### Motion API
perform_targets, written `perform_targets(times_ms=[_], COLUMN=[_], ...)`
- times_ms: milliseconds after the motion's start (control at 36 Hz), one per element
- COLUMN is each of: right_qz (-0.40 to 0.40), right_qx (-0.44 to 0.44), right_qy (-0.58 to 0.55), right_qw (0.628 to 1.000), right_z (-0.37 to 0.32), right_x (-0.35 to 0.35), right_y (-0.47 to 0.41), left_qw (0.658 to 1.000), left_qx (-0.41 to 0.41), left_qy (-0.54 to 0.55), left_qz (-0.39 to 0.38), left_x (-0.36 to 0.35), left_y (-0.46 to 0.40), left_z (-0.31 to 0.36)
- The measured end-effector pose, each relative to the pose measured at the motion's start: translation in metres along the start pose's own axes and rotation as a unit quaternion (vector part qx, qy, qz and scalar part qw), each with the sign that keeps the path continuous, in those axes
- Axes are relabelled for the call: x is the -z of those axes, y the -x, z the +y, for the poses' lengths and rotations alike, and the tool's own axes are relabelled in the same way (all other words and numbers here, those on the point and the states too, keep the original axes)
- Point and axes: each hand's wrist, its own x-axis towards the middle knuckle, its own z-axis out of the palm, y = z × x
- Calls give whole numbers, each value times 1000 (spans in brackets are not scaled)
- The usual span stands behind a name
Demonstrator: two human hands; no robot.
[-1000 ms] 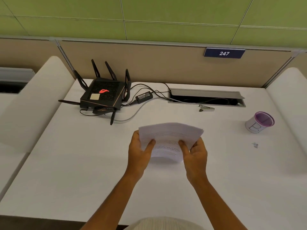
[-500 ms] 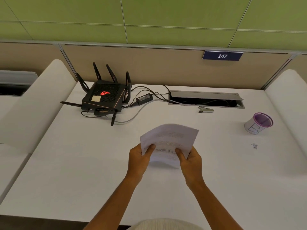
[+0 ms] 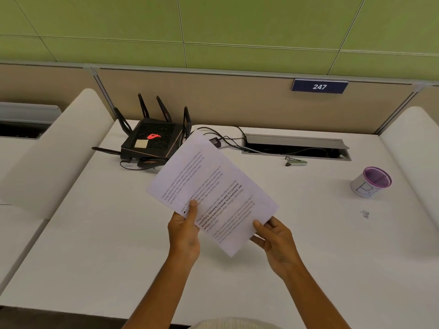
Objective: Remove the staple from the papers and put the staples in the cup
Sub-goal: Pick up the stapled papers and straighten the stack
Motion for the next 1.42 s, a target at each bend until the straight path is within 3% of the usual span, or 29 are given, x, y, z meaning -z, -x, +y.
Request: perform_targets(times_ms=[139,278,556,778,889,1028,1417], right_qz=[59,104,124,125,145,161,126], right_qx=[3,17,76,129,78,75,38], right_qy=[3,72,213,203,221,229,257], right_qw=[998,992,966,963,961,957,957], right_z=[4,-11,-35,-12,18,18,17], right_x=[-9,7,28,27,39,39,51], right_y=[-3,-7,-16,-7,-9,-14,-20], left_qw=[999,999,953,958,959,958,943], left_qx=[32,-1,-37,-65,-24,-47,-12], left_qy=[8,-50,-294,-276,-281,-283,-331], left_qz=[-18,20,-64,-31,-13,-26,-11], left_x=[0,21,36,22,33,35,43], left_y=[7,-14,-42,-24,-14,-11,-26], left_z=[-15,-2,32,0,-27,-26,-27])
